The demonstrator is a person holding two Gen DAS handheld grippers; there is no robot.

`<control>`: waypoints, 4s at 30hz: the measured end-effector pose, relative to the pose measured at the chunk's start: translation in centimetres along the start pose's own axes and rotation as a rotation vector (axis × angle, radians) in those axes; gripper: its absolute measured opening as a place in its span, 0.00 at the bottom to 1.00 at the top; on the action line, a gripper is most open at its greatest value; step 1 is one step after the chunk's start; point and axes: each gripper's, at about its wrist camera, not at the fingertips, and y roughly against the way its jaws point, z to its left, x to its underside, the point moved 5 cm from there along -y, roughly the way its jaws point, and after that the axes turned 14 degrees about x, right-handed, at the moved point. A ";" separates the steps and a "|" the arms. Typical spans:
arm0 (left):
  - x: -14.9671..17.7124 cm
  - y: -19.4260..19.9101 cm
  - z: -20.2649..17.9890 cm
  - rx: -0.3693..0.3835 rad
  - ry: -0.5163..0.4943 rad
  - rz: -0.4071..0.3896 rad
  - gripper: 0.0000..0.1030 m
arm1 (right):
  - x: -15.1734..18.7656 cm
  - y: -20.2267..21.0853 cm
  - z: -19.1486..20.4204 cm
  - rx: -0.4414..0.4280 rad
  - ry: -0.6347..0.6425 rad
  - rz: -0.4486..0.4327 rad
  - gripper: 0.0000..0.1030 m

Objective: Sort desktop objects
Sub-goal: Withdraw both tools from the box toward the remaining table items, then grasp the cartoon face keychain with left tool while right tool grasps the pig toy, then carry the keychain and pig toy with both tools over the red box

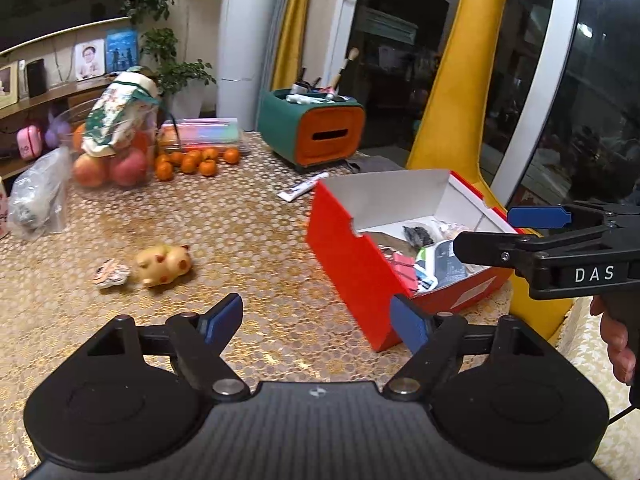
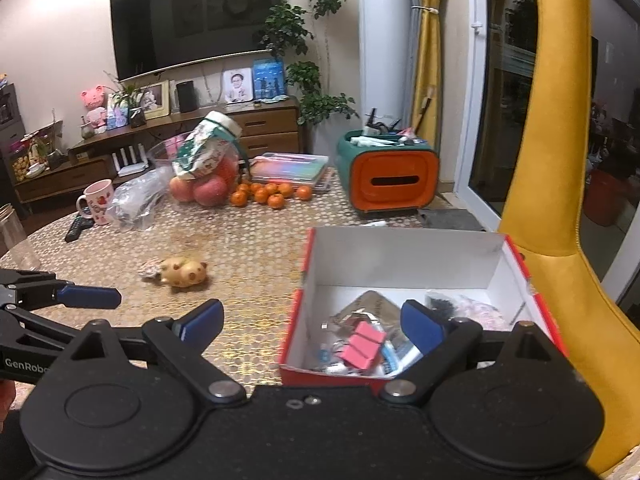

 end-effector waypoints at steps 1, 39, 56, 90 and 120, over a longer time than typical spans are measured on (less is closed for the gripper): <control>0.1 0.3 0.3 -0.003 0.002 -0.005 0.78 | 0.0 -0.1 0.5 -0.005 0.004 0.001 0.92; 3.1 0.0 18.4 -0.183 0.084 -0.032 0.97 | -1.7 -9.9 15.3 -0.135 0.097 0.073 0.98; 2.2 -5.3 24.2 -0.229 0.072 -0.024 0.97 | -1.8 -17.3 19.3 -0.177 0.094 0.131 0.98; 1.4 -10.2 27.7 -0.251 0.075 -0.020 0.66 | -0.6 -25.3 22.8 -0.194 -0.016 0.285 0.73; 1.1 -7.1 23.1 -0.251 0.062 -0.029 0.52 | 0.3 -21.3 18.7 -0.163 -0.051 0.286 0.70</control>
